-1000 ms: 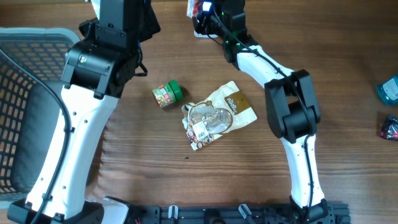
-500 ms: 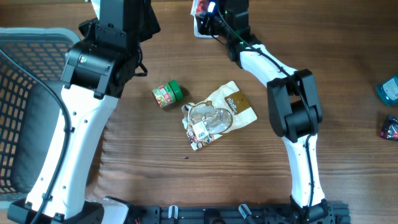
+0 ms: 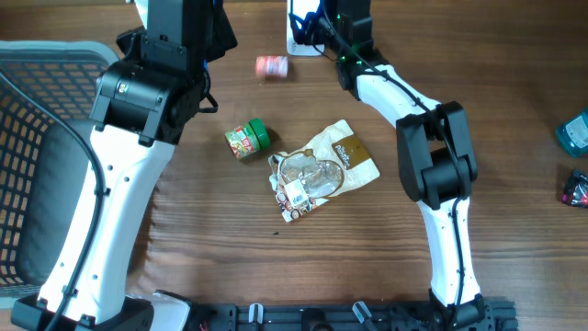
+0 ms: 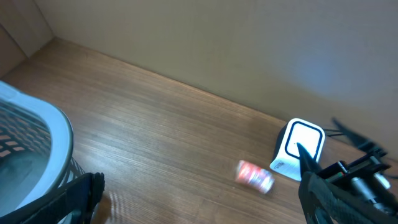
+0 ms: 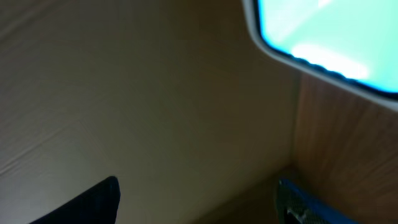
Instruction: Scan the item barcode
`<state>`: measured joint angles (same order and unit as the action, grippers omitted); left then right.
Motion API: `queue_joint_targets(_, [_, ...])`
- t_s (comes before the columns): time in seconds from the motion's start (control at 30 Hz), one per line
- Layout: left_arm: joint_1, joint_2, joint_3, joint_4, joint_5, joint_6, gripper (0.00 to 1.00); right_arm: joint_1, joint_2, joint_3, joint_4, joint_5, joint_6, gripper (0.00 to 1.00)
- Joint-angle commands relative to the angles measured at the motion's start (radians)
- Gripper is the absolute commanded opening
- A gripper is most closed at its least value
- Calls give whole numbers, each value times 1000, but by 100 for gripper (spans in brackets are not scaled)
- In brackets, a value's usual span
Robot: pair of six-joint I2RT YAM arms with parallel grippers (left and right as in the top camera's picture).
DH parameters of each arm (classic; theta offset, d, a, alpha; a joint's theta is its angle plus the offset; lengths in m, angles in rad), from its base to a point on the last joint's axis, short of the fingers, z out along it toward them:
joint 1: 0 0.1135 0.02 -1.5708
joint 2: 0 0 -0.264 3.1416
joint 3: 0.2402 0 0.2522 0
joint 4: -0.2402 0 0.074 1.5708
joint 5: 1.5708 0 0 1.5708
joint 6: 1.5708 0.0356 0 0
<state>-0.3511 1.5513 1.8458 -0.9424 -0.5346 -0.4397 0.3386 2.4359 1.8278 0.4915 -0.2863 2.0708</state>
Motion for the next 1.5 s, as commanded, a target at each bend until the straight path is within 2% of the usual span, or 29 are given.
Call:
queue_joint_targets(0.0, [3, -20, 7, 2, -20, -10, 100, 0, 15, 25, 51, -263, -7, 88])
queue_joint_targets(0.07, [3, -20, 7, 2, -20, -10, 100, 2, 14, 25, -32, -361, -81, 88])
queue_joint_targets(0.13, [3, -20, 7, 2, -20, -10, 100, 5, 14, 25, -208, -426, -254, 88])
queue_joint_targets(0.23, [3, -20, 7, 2, -20, -10, 100, 25, 14, 25, -339, -436, -534, 93])
queue_joint_targets(0.27, [3, -20, 7, 2, -20, -10, 100, 35, 14, 25, -359, -430, -678, 95])
queue_joint_targets(0.4, [3, -20, 7, 2, -20, -10, 100, 42, 3, 25, -388, -473, -842, 98])
queue_joint_targets(0.47, [3, -20, 7, 2, -20, -10, 100, 42, -15, 25, -443, -477, -972, 100])
queue_joint_targets(0.53, [3, -20, 7, 2, -20, -10, 100, 48, -38, 25, -536, -426, -1133, 100])
queue_joint_targets(0.63, [3, -20, 7, 2, -20, -10, 100, 63, -77, 25, -740, -206, -1369, 100])
queue_joint_targets(0.73, [3, -20, 7, 2, -20, -10, 100, 76, -106, 25, -819, -75, -1465, 100])
queue_joint_targets(0.87, [3, -20, 7, 2, -20, -10, 100, 90, -153, 34, -841, -3, -1497, 100])
queue_joint_targets(1.13, [3, -20, 7, 2, -20, -10, 100, 185, -177, 162, -926, 360, -1808, 100])
queue_joint_targets(1.23, [3, -20, 7, 2, -20, -10, 100, 215, -152, 162, -911, 402, -1859, 100])
queue_joint_targets(1.47, [3, -20, 7, 2, -20, -10, 100, 230, -56, 162, -837, 425, -1851, 100])
